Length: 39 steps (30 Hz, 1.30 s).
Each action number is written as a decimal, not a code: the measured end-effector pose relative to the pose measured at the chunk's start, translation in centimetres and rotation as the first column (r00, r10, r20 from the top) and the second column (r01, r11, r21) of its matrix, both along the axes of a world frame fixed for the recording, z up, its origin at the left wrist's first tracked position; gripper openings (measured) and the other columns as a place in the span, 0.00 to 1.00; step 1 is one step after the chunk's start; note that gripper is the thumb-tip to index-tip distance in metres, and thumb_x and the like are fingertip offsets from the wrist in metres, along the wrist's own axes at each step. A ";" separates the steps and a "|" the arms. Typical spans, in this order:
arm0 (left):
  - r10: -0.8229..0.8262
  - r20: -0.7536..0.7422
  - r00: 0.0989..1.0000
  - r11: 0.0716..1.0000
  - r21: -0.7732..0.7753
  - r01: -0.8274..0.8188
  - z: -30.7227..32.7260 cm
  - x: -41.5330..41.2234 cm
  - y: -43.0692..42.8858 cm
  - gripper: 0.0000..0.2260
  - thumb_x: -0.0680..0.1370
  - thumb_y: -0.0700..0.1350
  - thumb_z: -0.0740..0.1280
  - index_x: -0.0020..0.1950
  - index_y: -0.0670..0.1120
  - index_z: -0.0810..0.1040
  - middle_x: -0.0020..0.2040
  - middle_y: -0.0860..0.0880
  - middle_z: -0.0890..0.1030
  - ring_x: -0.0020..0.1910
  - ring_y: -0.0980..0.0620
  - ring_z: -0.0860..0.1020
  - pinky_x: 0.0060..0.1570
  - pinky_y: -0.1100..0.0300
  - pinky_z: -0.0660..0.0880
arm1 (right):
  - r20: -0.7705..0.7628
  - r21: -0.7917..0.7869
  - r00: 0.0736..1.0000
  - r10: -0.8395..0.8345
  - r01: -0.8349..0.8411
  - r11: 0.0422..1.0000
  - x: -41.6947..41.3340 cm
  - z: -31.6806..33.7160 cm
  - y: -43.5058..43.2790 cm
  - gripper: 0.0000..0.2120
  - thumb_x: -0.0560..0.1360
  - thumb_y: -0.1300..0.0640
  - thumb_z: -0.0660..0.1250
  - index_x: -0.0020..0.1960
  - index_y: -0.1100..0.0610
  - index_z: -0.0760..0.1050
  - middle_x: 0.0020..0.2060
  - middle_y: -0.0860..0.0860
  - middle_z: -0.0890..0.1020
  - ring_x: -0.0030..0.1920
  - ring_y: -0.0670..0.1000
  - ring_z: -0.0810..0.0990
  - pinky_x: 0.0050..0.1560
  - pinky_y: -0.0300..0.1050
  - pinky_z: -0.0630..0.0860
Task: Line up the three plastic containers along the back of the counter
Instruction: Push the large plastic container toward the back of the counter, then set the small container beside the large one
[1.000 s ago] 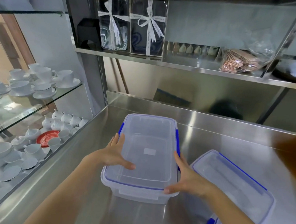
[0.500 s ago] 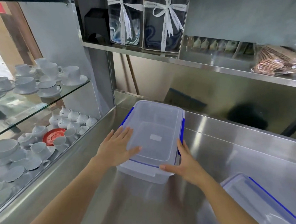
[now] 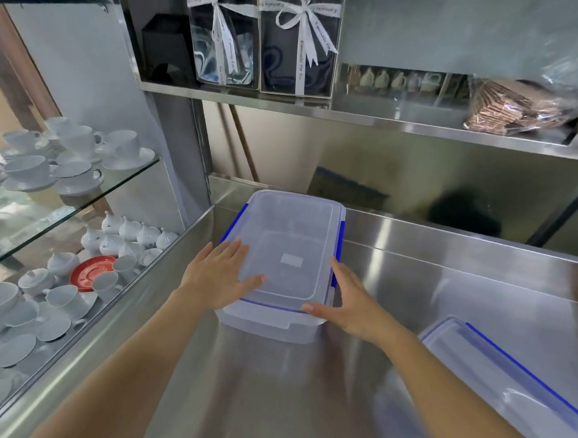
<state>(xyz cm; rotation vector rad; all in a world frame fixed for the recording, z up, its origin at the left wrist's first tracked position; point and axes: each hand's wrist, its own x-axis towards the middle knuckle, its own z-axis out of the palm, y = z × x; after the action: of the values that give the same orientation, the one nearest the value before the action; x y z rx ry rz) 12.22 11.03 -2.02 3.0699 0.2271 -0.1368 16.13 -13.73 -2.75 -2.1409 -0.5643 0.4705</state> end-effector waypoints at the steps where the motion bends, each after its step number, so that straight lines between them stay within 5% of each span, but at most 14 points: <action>1: -0.002 0.037 0.999 0.999 0.032 0.001 0.6 -0.1 -0.6 0.32 0.76 0.65 0.51 0.74 0.47 0.60 0.75 0.47 0.64 0.74 0.48 0.60 0.74 0.50 0.52 | 0.016 0.018 1.000 -0.011 0.010 1.000 -0.2 0.6 -0.5 0.42 0.65 0.38 0.71 0.71 0.41 0.53 0.67 0.42 0.65 0.61 0.42 0.68 0.60 0.44 0.70; 4: 0.024 0.262 0.965 0.999 -0.036 -0.015 2.6 -0.6 -5.0 0.19 0.78 0.55 0.57 0.62 0.45 0.73 0.58 0.46 0.81 0.58 0.44 0.76 0.59 0.52 0.68 | 0.069 -0.019 0.992 -0.104 0.106 0.994 -0.5 1.9 -2.9 0.30 0.69 0.42 0.69 0.68 0.45 0.63 0.55 0.41 0.71 0.46 0.40 0.73 0.44 0.37 0.71; 7: 0.075 0.335 0.939 0.965 -0.261 0.016 3.4 -2.0 -11.5 0.13 0.78 0.54 0.58 0.49 0.46 0.76 0.48 0.44 0.83 0.48 0.40 0.79 0.43 0.55 0.68 | 0.139 -0.101 0.963 -0.232 0.247 0.964 -0.4 2.4 -6.2 0.24 0.72 0.46 0.68 0.65 0.52 0.69 0.53 0.49 0.79 0.47 0.48 0.77 0.46 0.41 0.72; 9: 0.034 0.233 0.972 0.940 -0.337 0.048 2.9 -3.0 -16.4 0.16 0.77 0.57 0.58 0.38 0.47 0.74 0.43 0.43 0.81 0.47 0.39 0.79 0.41 0.55 0.68 | 0.130 -0.127 0.950 -0.282 0.299 0.946 -1.1 3.1 -9.3 0.22 0.72 0.48 0.68 0.64 0.54 0.71 0.51 0.51 0.80 0.49 0.51 0.78 0.50 0.46 0.75; 11: -0.050 0.003 0.999 0.897 -0.440 0.046 1.7 -4.0 -20.1 0.19 0.75 0.60 0.58 0.39 0.46 0.77 0.44 0.43 0.82 0.47 0.40 0.80 0.45 0.54 0.74 | 0.128 -0.157 0.932 -0.340 0.358 0.921 -1.9 3.0 -12.4 0.21 0.72 0.50 0.69 0.62 0.57 0.72 0.50 0.53 0.80 0.49 0.54 0.79 0.53 0.50 0.76; 14: -0.271 -0.338 0.901 0.813 -0.581 0.026 0.2 -6.1 -28.7 0.20 0.74 0.60 0.59 0.38 0.44 0.76 0.41 0.42 0.84 0.39 0.44 0.82 0.50 0.56 0.77 | 0.164 -0.194 0.826 -0.539 0.563 0.803 -4.9 1.1 -22.6 0.15 0.73 0.54 0.68 0.56 0.59 0.76 0.49 0.56 0.81 0.50 0.57 0.79 0.53 0.52 0.76; 16: -0.310 -0.401 0.862 0.740 -0.671 -0.046 -0.8 -6.3 -29.5 0.18 0.75 0.59 0.60 0.37 0.45 0.73 0.35 0.45 0.81 0.31 0.49 0.78 0.43 0.60 0.74 | 0.173 -0.287 0.823 -0.541 0.567 0.772 -5.1 0.1 -24.2 0.09 0.73 0.52 0.67 0.49 0.55 0.75 0.46 0.55 0.79 0.48 0.57 0.78 0.52 0.51 0.74; 18: -0.283 -0.416 0.864 0.701 -0.704 -0.110 -1.8 -6.0 -30.1 0.16 0.76 0.58 0.60 0.45 0.45 0.76 0.35 0.47 0.78 0.28 0.53 0.74 0.35 0.62 0.71 | 0.202 -0.408 0.842 -0.499 0.536 0.739 -4.8 -0.8 -25.1 0.10 0.72 0.48 0.67 0.46 0.54 0.73 0.46 0.54 0.77 0.49 0.57 0.77 0.51 0.51 0.72; 21: -0.223 -0.430 0.875 0.632 -0.747 -0.206 -2.4 -5.8 -30.2 0.20 0.75 0.58 0.61 0.58 0.44 0.74 0.44 0.47 0.78 0.33 0.55 0.74 0.32 0.63 0.68 | 0.206 -0.478 0.837 -0.507 0.538 0.695 -4.6 -2.0 -25.6 0.21 0.71 0.43 0.67 0.54 0.58 0.73 0.52 0.56 0.79 0.54 0.59 0.77 0.56 0.53 0.71; 28: -0.195 -0.278 0.940 0.294 -0.931 -0.214 -2.4 -5.4 -29.1 0.09 0.75 0.56 0.64 0.52 0.55 0.76 0.45 0.62 0.79 0.44 0.65 0.76 0.38 0.70 0.69 | 0.138 -0.394 0.835 -0.532 0.539 0.744 -4.5 -2.2 -24.5 0.21 0.69 0.41 0.67 0.52 0.55 0.72 0.46 0.54 0.80 0.47 0.56 0.78 0.50 0.54 0.76; 32: -0.149 -0.216 0.965 0.101 -0.974 -0.202 -2.0 -4.4 -28.4 0.18 0.75 0.53 0.67 0.63 0.50 0.75 0.52 0.58 0.83 0.46 0.64 0.80 0.39 0.72 0.73 | 0.065 -0.270 0.818 -0.572 0.566 0.779 -4.4 -1.6 -24.1 0.18 0.68 0.43 0.70 0.49 0.55 0.73 0.42 0.53 0.79 0.42 0.53 0.77 0.40 0.47 0.74; 34: -0.160 -0.214 0.964 0.005 -0.976 -0.216 -2.2 -3.5 -27.7 0.29 0.70 0.56 0.71 0.68 0.48 0.71 0.59 0.52 0.81 0.54 0.58 0.81 0.50 0.66 0.77 | -0.028 -0.169 0.828 -0.560 0.548 0.819 -4.6 -1.5 -23.8 0.14 0.68 0.43 0.70 0.47 0.51 0.73 0.41 0.49 0.80 0.41 0.50 0.79 0.33 0.43 0.75; 37: -0.172 -0.254 0.952 0.057 -0.967 -0.248 -2.0 -2.5 -26.6 0.55 0.59 0.65 0.75 0.77 0.50 0.49 0.76 0.51 0.63 0.72 0.49 0.65 0.72 0.47 0.61 | -0.141 -0.040 0.871 -0.470 0.469 0.882 -5.5 -1.0 -23.0 0.12 0.65 0.42 0.73 0.44 0.35 0.72 0.39 0.37 0.81 0.41 0.43 0.82 0.28 0.32 0.76; 39: -0.212 -0.263 0.941 0.140 -0.961 -0.237 -2.3 -2.1 -25.7 0.61 0.56 0.66 0.75 0.77 0.51 0.40 0.79 0.53 0.51 0.76 0.50 0.56 0.74 0.45 0.55 | -0.236 0.045 0.913 -0.333 0.353 0.935 -6.1 -0.9 -22.9 0.26 0.61 0.44 0.77 0.47 0.23 0.66 0.42 0.29 0.80 0.46 0.34 0.79 0.35 0.28 0.76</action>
<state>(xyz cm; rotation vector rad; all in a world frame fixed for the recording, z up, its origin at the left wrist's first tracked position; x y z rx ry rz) 10.10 -14.69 -4.27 1.5920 0.0871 -0.5679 10.05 -36.59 -3.66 -2.0127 -0.0725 0.4723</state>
